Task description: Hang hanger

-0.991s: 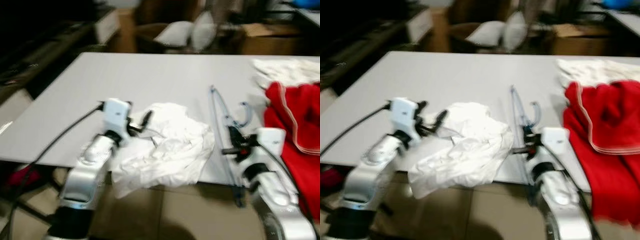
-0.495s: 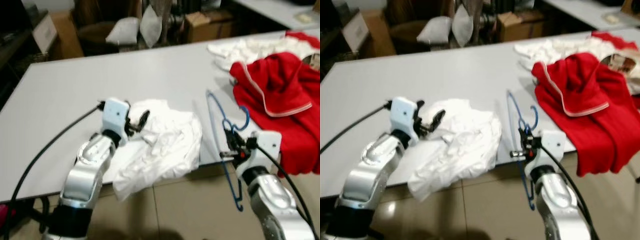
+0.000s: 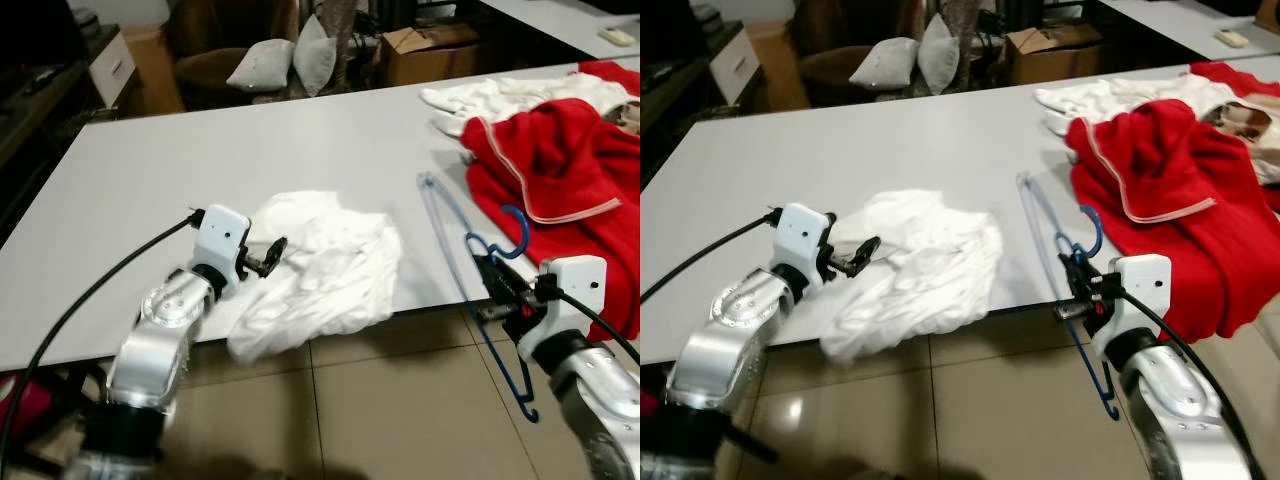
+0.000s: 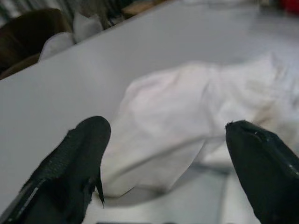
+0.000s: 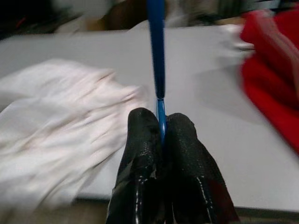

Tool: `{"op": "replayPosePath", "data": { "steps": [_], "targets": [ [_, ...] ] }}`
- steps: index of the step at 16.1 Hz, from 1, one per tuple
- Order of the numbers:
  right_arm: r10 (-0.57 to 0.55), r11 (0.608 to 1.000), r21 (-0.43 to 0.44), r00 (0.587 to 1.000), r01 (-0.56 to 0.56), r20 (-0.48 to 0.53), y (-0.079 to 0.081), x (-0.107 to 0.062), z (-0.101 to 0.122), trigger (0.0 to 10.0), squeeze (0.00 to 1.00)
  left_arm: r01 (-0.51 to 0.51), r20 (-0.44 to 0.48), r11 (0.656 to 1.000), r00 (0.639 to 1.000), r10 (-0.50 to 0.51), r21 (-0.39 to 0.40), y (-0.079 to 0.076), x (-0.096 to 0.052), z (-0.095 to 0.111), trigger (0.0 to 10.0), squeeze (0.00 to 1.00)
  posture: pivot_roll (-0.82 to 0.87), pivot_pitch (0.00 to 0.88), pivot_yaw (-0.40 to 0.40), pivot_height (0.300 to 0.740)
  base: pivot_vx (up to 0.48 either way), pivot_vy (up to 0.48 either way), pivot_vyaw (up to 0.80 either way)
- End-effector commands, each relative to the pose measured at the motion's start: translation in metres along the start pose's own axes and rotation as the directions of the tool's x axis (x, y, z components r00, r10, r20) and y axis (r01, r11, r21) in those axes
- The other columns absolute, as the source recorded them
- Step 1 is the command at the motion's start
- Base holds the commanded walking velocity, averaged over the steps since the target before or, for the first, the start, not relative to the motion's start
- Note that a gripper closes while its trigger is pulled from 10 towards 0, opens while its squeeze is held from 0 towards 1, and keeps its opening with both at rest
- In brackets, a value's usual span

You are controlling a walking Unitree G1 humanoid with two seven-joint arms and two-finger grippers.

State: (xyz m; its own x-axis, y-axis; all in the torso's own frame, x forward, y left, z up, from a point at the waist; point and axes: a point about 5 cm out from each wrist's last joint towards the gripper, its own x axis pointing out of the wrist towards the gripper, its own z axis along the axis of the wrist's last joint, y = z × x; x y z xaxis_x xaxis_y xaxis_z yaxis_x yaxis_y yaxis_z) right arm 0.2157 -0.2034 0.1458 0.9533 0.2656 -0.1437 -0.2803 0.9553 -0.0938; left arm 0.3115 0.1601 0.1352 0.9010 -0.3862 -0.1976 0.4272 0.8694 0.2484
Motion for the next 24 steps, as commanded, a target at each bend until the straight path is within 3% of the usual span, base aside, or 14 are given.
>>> {"op": "replayPosePath", "data": {
  "steps": [1,6,8,11,12,14,15,24],
  "targets": [
    [0.105,0.994,-0.026,0.994,-0.104,0.008,0.005,-0.004,0.005,10.0,0.00,0.049,-0.033,0.995,0.998,-0.047,0.083,0.009,0.008,0.000,10.0,0.00,0.03,0.006,0.083,0.740,0.000,0.000,0.00],
    [0.156,0.987,-0.046,0.988,-0.156,-0.010,0.004,-0.008,0.006,10.0,0.00,0.137,-0.125,0.951,0.987,-0.105,0.277,0.021,0.036,-0.002,10.0,0.00,0.02,0.000,0.093,0.740,0.000,0.000,0.00],
    [0.164,0.985,-0.045,0.986,-0.164,-0.013,0.003,-0.011,0.005,10.0,0.00,0.209,-0.173,0.922,0.972,-0.159,0.326,0.020,0.045,-0.005,10.0,0.00,0.01,0.000,0.101,0.740,0.000,0.000,0.00],
    [0.158,0.987,-0.039,0.987,-0.158,-0.018,0.004,-0.012,0.003,10.0,0.00,0.240,-0.216,0.891,0.962,-0.165,0.385,0.022,0.051,-0.005,10.0,0.00,0.01,0.000,0.102,0.740,0.000,0.000,0.00],
    [0.159,0.986,-0.037,0.987,-0.160,-0.020,0.004,-0.012,0.003,10.0,0.00,0.234,-0.218,0.890,0.963,-0.158,0.391,0.023,0.053,-0.005,4.7,0.00,0.01,0.000,0.103,0.740,0.000,0.000,0.00],
    [0.169,0.985,-0.030,0.985,-0.169,-0.020,0.007,-0.011,0.002,10.0,0.00,0.212,-0.207,0.894,0.968,-0.139,0.395,0.023,0.060,-0.001,0.4,0.00,0.01,0.000,0.105,0.740,0.000,0.000,0.00],
    [0.173,0.984,-0.028,0.985,-0.173,-0.020,0.009,-0.010,0.002,10.0,0.00,0.210,-0.204,0.894,0.969,-0.137,0.395,0.021,0.063,0.000,0.0,0.00,0.00,0.000,0.106,0.740,0.000,0.000,0.00],
    [0.201,0.979,-0.040,0.979,-0.202,-0.041,0.011,-0.020,-0.003,10.0,0.00,0.186,-0.204,0.915,0.972,-0.118,0.357,0.009,0.072,-0.005,0.0,0.00,-0.03,0.000,0.116,0.740,0.000,0.000,0.00]
  ]
}}
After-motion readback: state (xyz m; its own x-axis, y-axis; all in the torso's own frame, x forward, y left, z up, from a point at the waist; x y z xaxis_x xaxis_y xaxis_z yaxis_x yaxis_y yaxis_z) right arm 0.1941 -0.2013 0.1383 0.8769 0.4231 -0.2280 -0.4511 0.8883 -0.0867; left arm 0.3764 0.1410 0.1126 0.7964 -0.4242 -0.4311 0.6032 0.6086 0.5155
